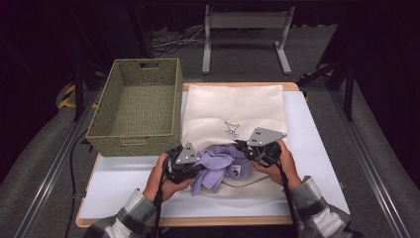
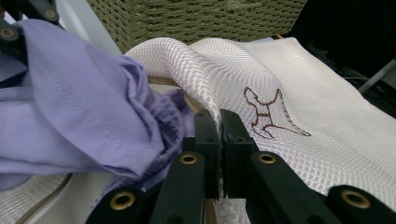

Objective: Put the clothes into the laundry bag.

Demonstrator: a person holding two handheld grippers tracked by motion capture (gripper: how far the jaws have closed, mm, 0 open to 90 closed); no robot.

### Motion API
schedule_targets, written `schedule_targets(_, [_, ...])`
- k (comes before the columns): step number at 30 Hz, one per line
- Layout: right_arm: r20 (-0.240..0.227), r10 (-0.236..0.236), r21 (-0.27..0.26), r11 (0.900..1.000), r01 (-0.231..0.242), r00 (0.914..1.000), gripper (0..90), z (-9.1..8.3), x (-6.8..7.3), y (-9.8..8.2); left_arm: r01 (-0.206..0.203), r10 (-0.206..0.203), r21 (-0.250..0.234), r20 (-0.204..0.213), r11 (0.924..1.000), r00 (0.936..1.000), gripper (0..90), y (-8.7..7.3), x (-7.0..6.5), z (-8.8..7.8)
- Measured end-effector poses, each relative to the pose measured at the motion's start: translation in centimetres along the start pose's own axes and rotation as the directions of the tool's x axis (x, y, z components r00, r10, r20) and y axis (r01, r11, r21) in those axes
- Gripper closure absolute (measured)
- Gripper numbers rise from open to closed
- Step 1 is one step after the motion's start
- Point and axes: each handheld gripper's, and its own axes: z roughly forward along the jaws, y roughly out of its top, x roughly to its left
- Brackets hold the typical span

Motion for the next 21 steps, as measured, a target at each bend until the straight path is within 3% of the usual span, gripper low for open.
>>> schedule_targets(2, [0.000,0.004,-0.002,1.000,-0.004,1.0000,87.5,0.0,0.0,0.0,0.003,-0.003,-0.019,0.019,0.9998,0.9998,83.2,0.8,0.2,0.1])
schedule_targets(10, [-0.005,0.000,-0.008,1.000,0.000,1.0000,87.5,-0.1,0.1,0.1,-0.038,0.037,-0.013,-0.017,0.9992,0.9992,83.2,2.5,-0.3,2.3])
schedule_targets(21, [-0.012,0.005,-0.012,1.000,-0.005,0.9999,87.5,-0.2,0.3,0.2,0.026,-0.026,-0.005,-0.022,0.9997,0.9994,83.2,3.0,0.3,6.2])
